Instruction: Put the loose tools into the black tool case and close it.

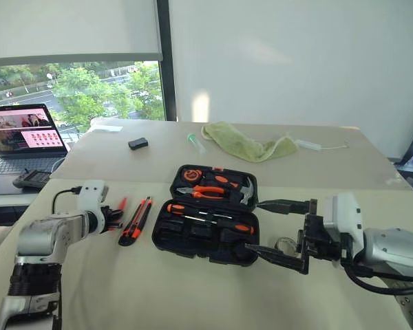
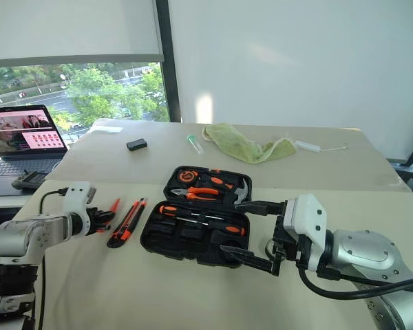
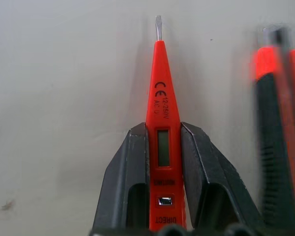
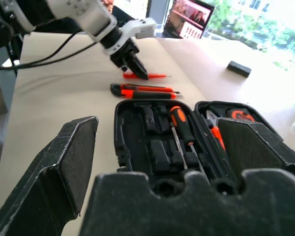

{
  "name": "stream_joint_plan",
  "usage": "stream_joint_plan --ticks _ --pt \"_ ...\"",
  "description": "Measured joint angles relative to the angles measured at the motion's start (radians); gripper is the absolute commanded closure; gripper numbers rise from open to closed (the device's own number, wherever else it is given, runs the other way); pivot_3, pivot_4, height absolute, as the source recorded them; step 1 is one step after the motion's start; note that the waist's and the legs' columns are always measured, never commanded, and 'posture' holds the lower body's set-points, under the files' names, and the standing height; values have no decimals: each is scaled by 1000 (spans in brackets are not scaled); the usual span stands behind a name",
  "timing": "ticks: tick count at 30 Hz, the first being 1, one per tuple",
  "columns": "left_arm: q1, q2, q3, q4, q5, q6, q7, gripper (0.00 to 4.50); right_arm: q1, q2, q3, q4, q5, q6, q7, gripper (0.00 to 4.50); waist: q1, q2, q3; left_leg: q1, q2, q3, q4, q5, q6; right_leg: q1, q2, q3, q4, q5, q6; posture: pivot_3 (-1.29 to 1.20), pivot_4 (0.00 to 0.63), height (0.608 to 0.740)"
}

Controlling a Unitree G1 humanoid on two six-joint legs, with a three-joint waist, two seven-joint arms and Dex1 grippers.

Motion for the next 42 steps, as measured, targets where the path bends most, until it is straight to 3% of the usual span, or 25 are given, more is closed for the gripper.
stream_joint_plan --ticks 3,6,10,13,19,25,42 --pt "-31 127 -58 -89 -75 -95 -307 4056 46 -17 -32 -6 15 -1 -4 0 0 -2 0 -9 -1 0 0 3 -5 -8 1 0 0 0 -1 0 150 740" --pt "-108 223 -206 -102 -2 -307 -586 4056 109 -33 -68 -24 17 -16 20 0 4 6 -3 -8 -6 3 -1 3 -3 -8 8 -2 -1 0 0 0 150 740" --pt "-244 154 -469 110 199 -597 -810 4056 199 -48 -138 -65 47 -29 34 0 14 7 -2 -8 -8 5 3 -2 11 -5 9 -2 -1 1 4 0 150 740" --pt "-334 85 -573 311 314 -788 -907 4056 254 -54 -175 -99 59 -31 32 0 17 4 -1 -10 -8 5 10 -3 14 -5 11 -1 0 3 7 0 150 740" --pt "-483 -28 -643 645 482 -1079 -973 4056 324 -56 -226 -152 85 -31 -18 0 16 3 0 -12 -8 5 19 -7 21 -3 9 0 -1 6 13 0 150 740" --pt "-540 -70 -645 790 569 -1259 -968 4056 385 -56 -259 -181 94 -31 -53 0 19 3 0 -9 -8 5 21 -8 23 3 8 -1 -4 7 15 0 150 740" --pt "-553 -110 -626 811 614 -1238 -999 4056 405 -58 -261 -194 94 -39 -79 0 18 3 -1 -9 -8 5 25 -9 24 5 8 0 -2 8 16 0 150 740"
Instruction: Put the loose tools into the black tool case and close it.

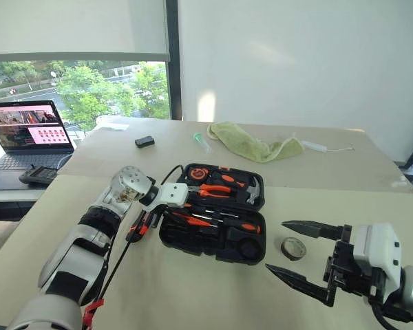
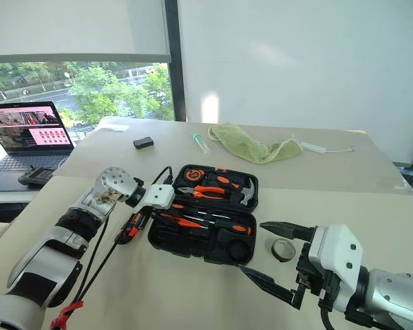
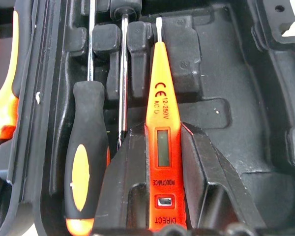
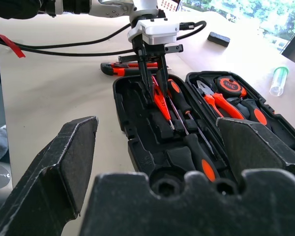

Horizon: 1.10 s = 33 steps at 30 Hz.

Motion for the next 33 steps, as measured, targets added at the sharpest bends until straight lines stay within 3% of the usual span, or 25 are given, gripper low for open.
stream_joint_plan --ticks 7,9,10,14,18,21,28,33 --pt "1 -7 0 0 12 3 7 4056 11 -1 0 0 -2 -3 -1 0 -2 0 0 0 0 0 1 0 0 0 0 0 1 0 0 0 150 740" --pt "1 -10 2 0 12 15 7 3044 13 -1 0 0 -1 -3 -1 0 -2 0 0 0 0 0 1 0 0 0 0 0 1 0 0 0 150 740" --pt "2 -12 3 0 13 22 8 2842 18 -1 0 0 -2 -4 -1 0 -2 0 0 0 0 0 1 0 0 0 0 0 1 0 0 0 150 740" --pt "7 -16 18 -2 11 24 13 1347 24 -1 -1 0 -1 -10 -1 0 -4 0 0 0 0 0 1 0 0 0 0 0 1 0 0 0 150 740" --pt "46 -5 65 -46 -59 128 -31 1347 32 -2 -12 0 -1 -11 -1 0 -12 0 0 -1 1 0 1 0 0 -1 0 0 1 0 0 0 150 740" --pt "46 22 146 -115 -148 257 -57 2028 38 -2 -27 -1 -1 -13 -1 0 -14 -1 0 -2 0 -1 2 0 0 -1 0 0 1 0 0 0 150 740" --pt "124 14 299 -294 -305 597 57 4483 25 -2 -19 1 -8 -19 -1 0 -16 0 0 -1 0 -1 3 0 0 0 0 0 1 0 2 0 150 740" --pt "327 -74 337 -515 -345 734 270 4483 10 -4 1 5 -12 -21 -1 0 -17 -1 0 -2 0 -2 4 0 0 0 -1 1 1 0 2 0 150 740"
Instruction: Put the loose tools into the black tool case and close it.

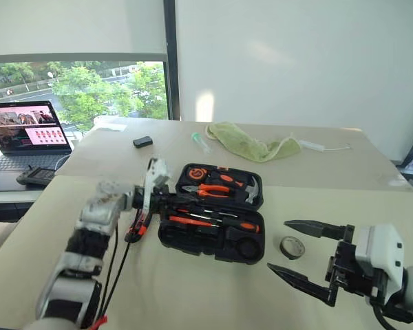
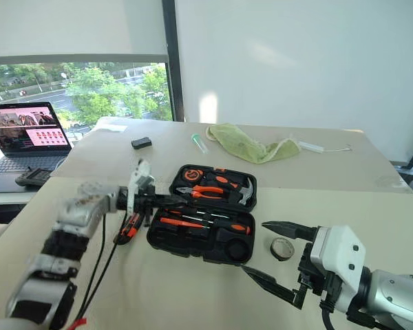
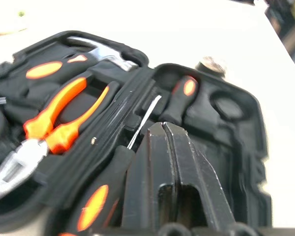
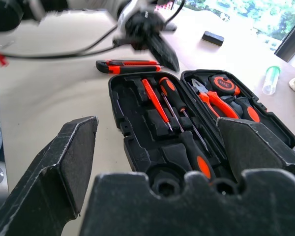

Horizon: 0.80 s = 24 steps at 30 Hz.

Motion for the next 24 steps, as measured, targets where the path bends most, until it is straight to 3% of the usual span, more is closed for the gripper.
stream_joint_plan --ticks 6,11,24 --pt "160 -92 9 -168 15 31 264 4483 0 0 4 -2 0 0 -11 0 6 0 0 1 0 -1 0 0 0 1 -2 1 0 1 0 0 150 740" --pt "225 -108 8 -212 16 28 357 4483 11 0 4 -3 2 0 -22 0 6 0 0 2 0 -1 0 0 0 1 -3 1 0 1 0 0 150 740" --pt "249 -35 -77 -288 21 86 369 4483 21 -11 -5 -4 13 0 -23 0 10 5 -3 5 0 -1 -1 0 0 3 -4 1 0 1 0 0 150 740"
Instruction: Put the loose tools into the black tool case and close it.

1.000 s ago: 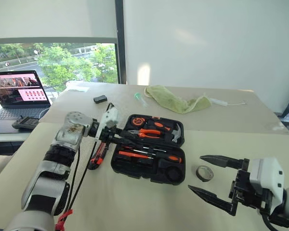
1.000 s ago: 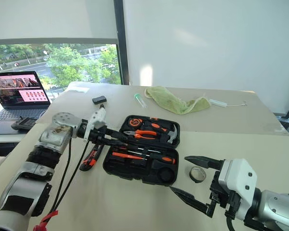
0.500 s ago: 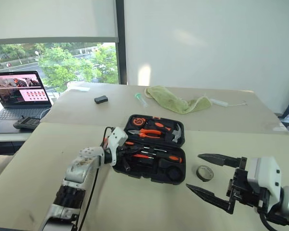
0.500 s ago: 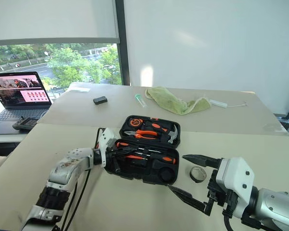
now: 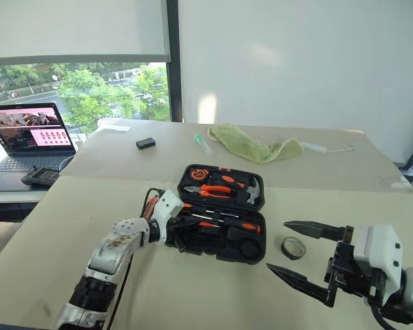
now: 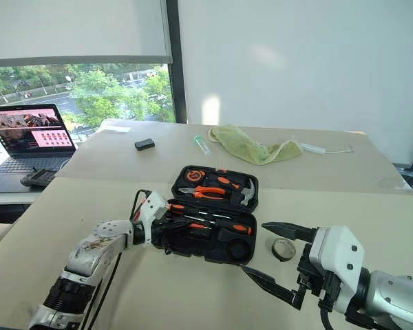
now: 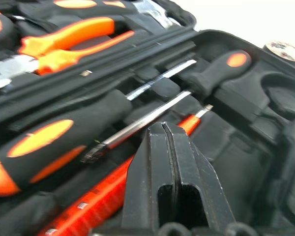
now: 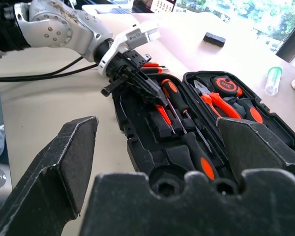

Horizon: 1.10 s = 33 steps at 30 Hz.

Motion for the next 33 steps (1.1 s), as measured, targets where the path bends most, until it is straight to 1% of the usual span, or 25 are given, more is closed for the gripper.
stream_joint_plan --ticks 6,11,14,15,18,20,23,25,26,30,31,33 --pt "-14 7 -1 -3 -21 62 7 4483 1 -2 -4 0 1 0 0 0 -1 4 -3 1 0 0 -1 0 0 0 0 0 0 0 0 0 150 740" --pt "14 -11 60 -12 -103 94 2 4483 1 -2 -4 0 2 0 0 0 -3 4 -3 0 0 0 -1 0 0 -1 0 0 0 0 0 0 150 740" --pt "30 -30 146 -36 -200 135 9 4483 -3 -3 -4 0 2 0 0 0 -7 3 -2 -2 0 0 -2 0 0 -3 1 0 0 0 0 0 150 740" --pt "21 -40 197 -50 -251 166 33 4483 -10 -3 -3 1 2 0 0 0 -6 3 -2 -2 0 0 -2 0 0 -3 1 0 0 0 0 0 150 740" --pt "-33 -40 305 -67 -313 219 104 4483 -23 -3 7 3 1 0 0 0 -6 3 -2 -1 0 0 -2 0 0 -2 1 0 -1 0 0 0 150 740" --pt "-67 -24 370 -68 -343 261 160 4483 -42 -2 23 8 -1 -1 2 0 -5 3 -2 -1 -1 0 -2 0 0 -1 1 0 -1 0 0 0 150 740" --pt "-72 25 403 -62 -349 308 214 4483 -58 -2 50 28 -5 -8 4 0 -7 3 -2 -1 -1 0 -3 0 0 -2 2 0 -1 0 0 0 150 740" --pt "-71 65 430 -56 -363 373 245 3983 -69 -2 59 40 -10 -14 12 0 -9 2 -1 -1 -1 0 -4 1 -1 -2 3 0 -1 0 0 0 150 740" --pt "-63 93 438 -60 -368 393 248 3836 -75 -2 62 45 -14 -18 17 0 -10 1 -1 -1 -1 0 -4 1 -2 -2 3 0 -1 0 0 0 150 740" --pt "-21 158 445 -127 -372 452 272 2411 -84 -2 78 70 -25 -35 37 0 -11 0 0 -1 -1 0 -5 1 -2 -2 2 0 -2 0 0 0 150 740" --pt "-17 159 446 -140 -375 465 282 1969 -86 -2 83 76 -30 -38 42 0 -8 0 0 -1 -1 0 -5 1 -2 -2 2 0 -2 0 0 0 150 740" --pt "-16 159 446 -162 -388 489 299 1280 -91 -2 95 82 -40 -41 45 0 -3 -1 0 -1 -1 0 -4 1 -3 -2 1 -1 -2 0 0 0 150 740"
